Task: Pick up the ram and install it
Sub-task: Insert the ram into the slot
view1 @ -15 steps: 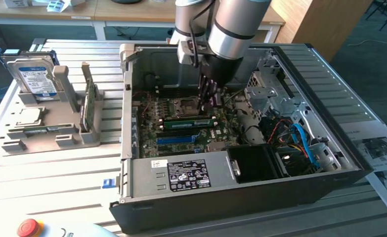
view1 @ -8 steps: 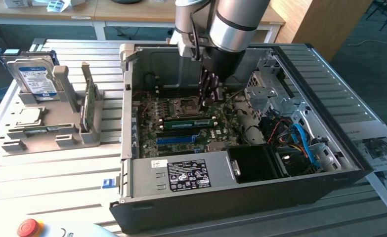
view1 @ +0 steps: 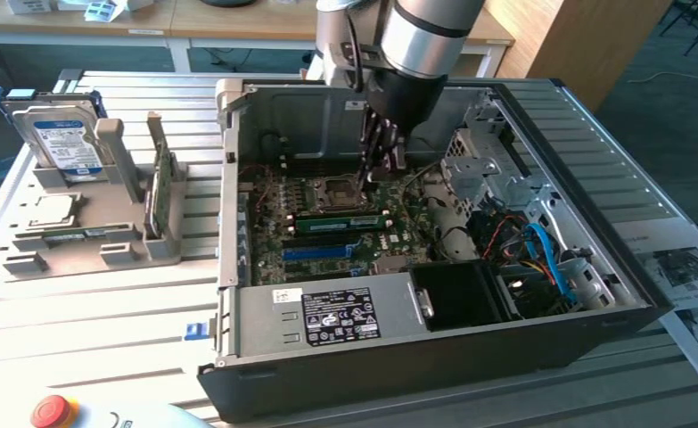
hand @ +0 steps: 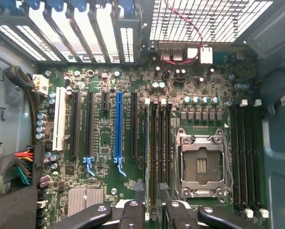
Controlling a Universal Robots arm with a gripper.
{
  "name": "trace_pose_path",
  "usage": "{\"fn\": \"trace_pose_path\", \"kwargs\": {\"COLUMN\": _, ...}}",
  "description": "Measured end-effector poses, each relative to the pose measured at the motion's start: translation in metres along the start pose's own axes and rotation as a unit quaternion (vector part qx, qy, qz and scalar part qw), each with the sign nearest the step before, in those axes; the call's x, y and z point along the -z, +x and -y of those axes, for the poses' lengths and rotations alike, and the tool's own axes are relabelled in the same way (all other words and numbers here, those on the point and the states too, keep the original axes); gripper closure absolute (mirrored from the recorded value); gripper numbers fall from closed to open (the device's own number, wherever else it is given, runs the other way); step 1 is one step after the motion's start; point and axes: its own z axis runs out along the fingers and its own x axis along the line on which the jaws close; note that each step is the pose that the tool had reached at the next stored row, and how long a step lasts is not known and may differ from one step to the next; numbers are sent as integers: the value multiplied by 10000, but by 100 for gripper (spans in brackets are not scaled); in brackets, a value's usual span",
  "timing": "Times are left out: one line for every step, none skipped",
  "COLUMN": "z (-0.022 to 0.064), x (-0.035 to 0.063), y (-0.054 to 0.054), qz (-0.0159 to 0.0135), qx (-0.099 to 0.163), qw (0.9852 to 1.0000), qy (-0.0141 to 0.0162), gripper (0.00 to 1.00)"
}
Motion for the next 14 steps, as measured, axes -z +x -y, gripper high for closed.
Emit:
{"fn": "trace_pose_path", "kwargs": {"z": -2, "x": 18, "y": 0, "qz": -1, "qx": 0, "qw": 10000, "qy": -1, "gripper": 75}}
{"fn": "trace_pose_path", "kwargs": {"z": -5, "x": 38, "y": -1, "qz": 0, "qx": 0, "qw": 10000, "qy": 0, "gripper": 75}}
{"fn": "trace_pose_path", "kwargs": {"z": -7, "x": 57, "y": -1, "qz": 0, "qx": 0, "qw": 10000, "qy": 0, "gripper": 75}}
{"fn": "trace_pose_path", "kwargs": {"z": -10, "x": 77, "y": -2, "qz": 0, "qx": 0, "qw": 10000, "qy": 0, "gripper": 75}}
{"fn": "trace_pose_path", "kwargs": {"z": -12, "x": 97, "y": -2, "qz": -1, "qx": 0, "qw": 10000, "qy": 0, "gripper": 75}}
{"fn": "trace_pose_path", "kwargs": {"z": -15, "x": 116, "y": -2, "qz": 0, "qx": 0, "qw": 10000, "qy": 0, "gripper": 75}}
{"fn": "trace_pose_path", "kwargs": {"z": -17, "x": 135, "y": -3, "qz": 0, "qx": 0, "qw": 10000, "qy": 0, "gripper": 75}}
{"fn": "trace_pose_path", "kwargs": {"z": -19, "x": 152, "y": -3, "qz": -1, "qx": 0, "qw": 10000, "qy": 0, "gripper": 75}}
{"fn": "trace_pose_path", "kwargs": {"z": -21, "x": 169, "y": -3, "qz": 0, "qx": 0, "qw": 10000, "qy": 0, "gripper": 75}}
{"fn": "trace_pose_path", "kwargs": {"z": -23, "x": 185, "y": -4, "qz": 0, "qx": 0, "qw": 10000, "qy": 0, "gripper": 75}}
{"fn": "trace_pose_path", "kwargs": {"z": -25, "x": 202, "y": -4, "qz": 0, "qx": 0, "qw": 10000, "qy": 0, "gripper": 75}}
{"fn": "trace_pose_path", "kwargs": {"z": -27, "x": 219, "y": -5, "qz": -1, "qx": 0, "qw": 10000, "qy": 0, "gripper": 75}}
{"fn": "trace_pose_path", "kwargs": {"z": -29, "x": 235, "y": -5, "qz": 0, "qx": 0, "qw": 10000, "qy": 0, "gripper": 75}}
{"fn": "trace_pose_path", "kwargs": {"z": -31, "x": 250, "y": -5, "qz": 0, "qx": 0, "qw": 10000, "qy": 0, "gripper": 75}}
